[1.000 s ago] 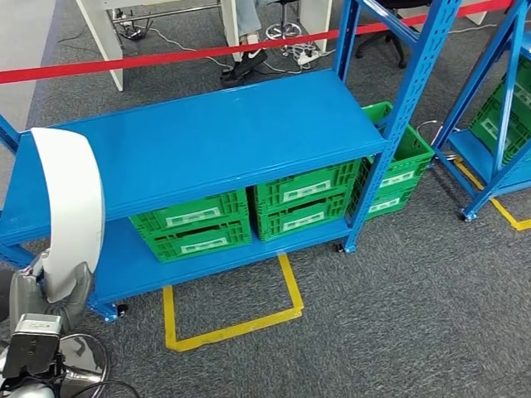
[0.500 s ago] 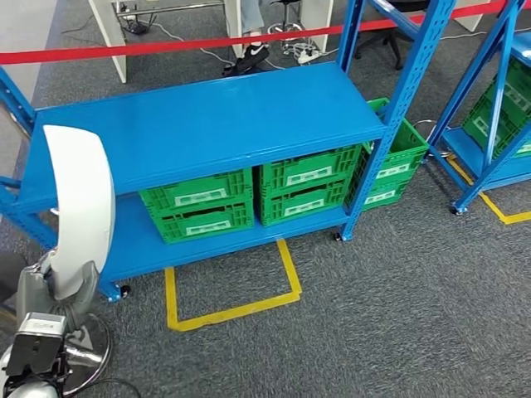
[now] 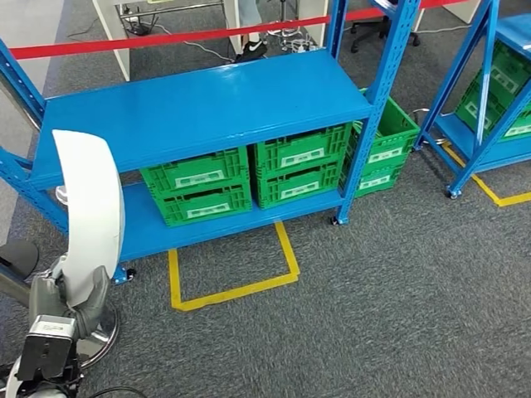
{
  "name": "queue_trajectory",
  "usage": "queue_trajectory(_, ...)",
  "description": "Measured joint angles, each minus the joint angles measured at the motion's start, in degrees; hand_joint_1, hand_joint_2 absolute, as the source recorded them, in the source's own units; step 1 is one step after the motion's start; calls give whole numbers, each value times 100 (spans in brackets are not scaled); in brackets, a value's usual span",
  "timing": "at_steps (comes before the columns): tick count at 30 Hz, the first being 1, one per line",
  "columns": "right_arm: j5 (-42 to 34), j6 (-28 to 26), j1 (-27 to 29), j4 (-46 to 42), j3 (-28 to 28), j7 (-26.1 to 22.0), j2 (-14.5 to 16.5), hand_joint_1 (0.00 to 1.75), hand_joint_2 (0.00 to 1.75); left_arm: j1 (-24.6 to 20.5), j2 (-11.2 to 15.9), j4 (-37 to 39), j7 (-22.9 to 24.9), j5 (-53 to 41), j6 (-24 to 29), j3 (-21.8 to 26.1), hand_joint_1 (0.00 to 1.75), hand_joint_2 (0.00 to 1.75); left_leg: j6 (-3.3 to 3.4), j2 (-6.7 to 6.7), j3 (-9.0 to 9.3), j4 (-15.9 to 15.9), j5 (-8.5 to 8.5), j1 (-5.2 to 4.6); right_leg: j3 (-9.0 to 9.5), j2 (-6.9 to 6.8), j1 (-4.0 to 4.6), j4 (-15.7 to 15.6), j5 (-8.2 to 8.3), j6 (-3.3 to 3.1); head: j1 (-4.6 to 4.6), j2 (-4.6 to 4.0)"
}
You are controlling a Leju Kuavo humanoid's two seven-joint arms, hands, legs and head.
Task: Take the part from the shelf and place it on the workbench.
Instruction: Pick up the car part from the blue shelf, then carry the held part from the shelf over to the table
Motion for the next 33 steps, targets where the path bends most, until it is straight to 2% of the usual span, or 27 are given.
queue_trajectory(2,-237,-19,-118,-17,244,-250,-82,0,175,11,-7,0,1,22,9,-22,175,175,-53,-10,-108,634,-644,23,-167,-17,5,16,131,-54,-10,0)
queue_trajectory(3,-299,-26,-165,-23,343,-327,-111,0,175,14,-8,0,2,26,14,-30,175,175,-62,-10,-144,1011,-862,30,-255,-22,10,35,199,-64,-12,0)
queue_trajectory(4,-336,-30,-202,-28,423,-376,-136,0,175,16,-10,0,2,31,17,-37,175,175,-63,-11,-140,1298,-925,34,-351,-26,14,67,263,-63,-13,0)
queue_trajectory(5,-357,-33,-231,-31,484,-402,-154,0,175,18,-10,0,2,37,20,-43,175,175,-57,-11,-76,1441,-846,36,-456,-29,18,113,321,-59,-14,0)
queue_trajectory(6,-368,-40,-252,-37,528,-424,-167,0,175,19,-11,0,2,46,21,-46,175,175,-43,-12,73,1381,-671,35,-562,-31,23,171,370,-53,-13,0)
queue_trajectory(7,-375,-52,-268,-45,563,-444,-179,0,175,18,-13,0,3,55,21,-49,175,175,-18,-14,306,1133,-493,34,-667,-32,28,231,412,-45,-14,0)
queue_trajectory(8,-376,-72,-277,-57,587,-459,-186,0,175,15,-15,-2,6,63,21,-51,175,175,17,-21,586,764,-410,27,-760,-31,36,285,447,-33,-13,0)
queue_trajectory(10,-376,-145,-286,-96,620,-479,-200,0,175,10,-24,-16,16,74,20,-57,175,175,85,-33,1062,18,-475,7,-888,-31,49,360,525,13,-8,0)
queue_trajectory(11,-376,-189,-285,-118,631,-481,-208,0,175,8,-28,-23,21,79,19,-61,175,175,110,-38,1164,-187,-540,-8,-932,-32,49,373,574,45,-8,0)
queue_trajectory(13,-376,-268,-278,-160,647,-484,-227,0,175,8,-31,-28,28,88,17,-67,175,175,149,-27,1149,-336,-533,-8,-1006,-30,41,386,649,111,-7,0)
queue_trajectory(14,-376,-296,-272,-175,652,-486,-238,0,175,9,-33,-28,31,94,16,-69,175,175,180,-15,1101,-369,-491,3,-1058,-21,38,428,588,143,-2,0)
queue_trajectory(15,-376,-314,-263,-187,656,-488,-246,0,175,13,-36,-28,32,104,16,-70,175,175,213,-1,1039,-400,-439,16,-1133,-10,38,552,420,171,9,0)
queue_trajectory(16,-377,-325,-258,-196,661,-493,-253,0,175,17,-38,-28,32,113,16,-71,175,175,242,12,969,-414,-375,25,-1223,2,33,785,157,194,17,0)
queue_trajectory(18,-378,-337,-251,-206,666,-499,-258,0,175,26,-38,-28,28,126,16,-72,175,175,272,23,806,-407,-240,13,-1404,14,23,1484,-365,231,26,0)
queue_trajectory(19,-378,-340,-253,-207,667,-500,-260,0,175,29,-38,-28,27,128,16,-72,175,175,272,26,721,-400,-170,6,-1439,14,18,1795,-463,247,24,0)
queue_trajectory(20,-378,-341,-255,-208,667,-500,-262,0,175,31,-37,-27,26,129,16,-72,175,175,267,29,630,-392,-101,2,-1406,14,13,1963,-409,258,25,0)
queue_trajectory(21,-378,-341,-255,-209,668,-500,-264,0,175,33,-38,-27,26,131,16,-73,175,175,257,31,540,-380,-36,-1,-1287,14,5,1942,-247,265,25,0)
queue_trajectory(22,-378,-342,-255,-211,668,-500,-269,0,175,36,-38,-26,26,131,16,-74,175,175,242,30,456,-368,24,-2,-1073,13,-5,1728,-53,268,25,0)
queue_trajectory(23,-378,-343,-257,-215,669,-501,-274,0,175,38,-38,-27,26,131,16,-76,175,175,220,30,387,-349,78,-5,-769,16,-18,1348,78,267,27,0)
queue_trajectory(24,-377,-342,-260,-223,668,-502,-280,0,175,38,-38,-27,26,131,17,-78,175,175,197,29,326,-320,123,-15,-425,22,-25,871,107,262,28,0)
queue_trajectory(25,-377,-342,-266,-233,669,-503,-286,0,175,38,-38,-28,25,131,19,-78,175,175,173,29,280,-296,177,-26,-147,30,-27,460,65,243,27,0)
queue_trajectory(26,-376,-342,-269,-242,670,-505,-289,0,175,38,-38,-28,23,131,20,-78,175,175,153,31,244,-278,236,-35,20,39,-22,176,4,223,29,0)
queue_trajectory(27,-377,-342,-269,-250,671,-507,-294,0,175,39,-37,-28,21,131,21,-79,175,175,133,32,213,-275,298,-37,66,44,-10,38,-21,193,28,0)
queue_trajectory(29,-378,-343,-262,-258,679,-510,-299,0,175,46,-38,-28,18,131,21,-82,175,175,79,16,146,-265,317,-26,-63,28,-14,36,53,111,34,0)
queue_trajectory(30,-379,-343,-260,-261,683,-509,-302,0,175,49,-38,-28,17,131,21,-86,175,175,41,3,100,-164,163,-16,-133,14,-21,38,108,54,32,0)
queue_trajectory(31,-379,-343,-259,-263,687,-509,-304,0,175,51,-38,-28,17,131,21,-90,175,175,5,-8,38,48,-92,-5,-194,0,-29,40,169,5,27,0)
queue_trajectory(33,-378,-342,-256,-265,689,-509,-305,0,175,52,-37,-28,17,132,21,-97,175,175,-49,-14,-99,773,-704,22,-330,-17,-19,67,287,-54,18,0)
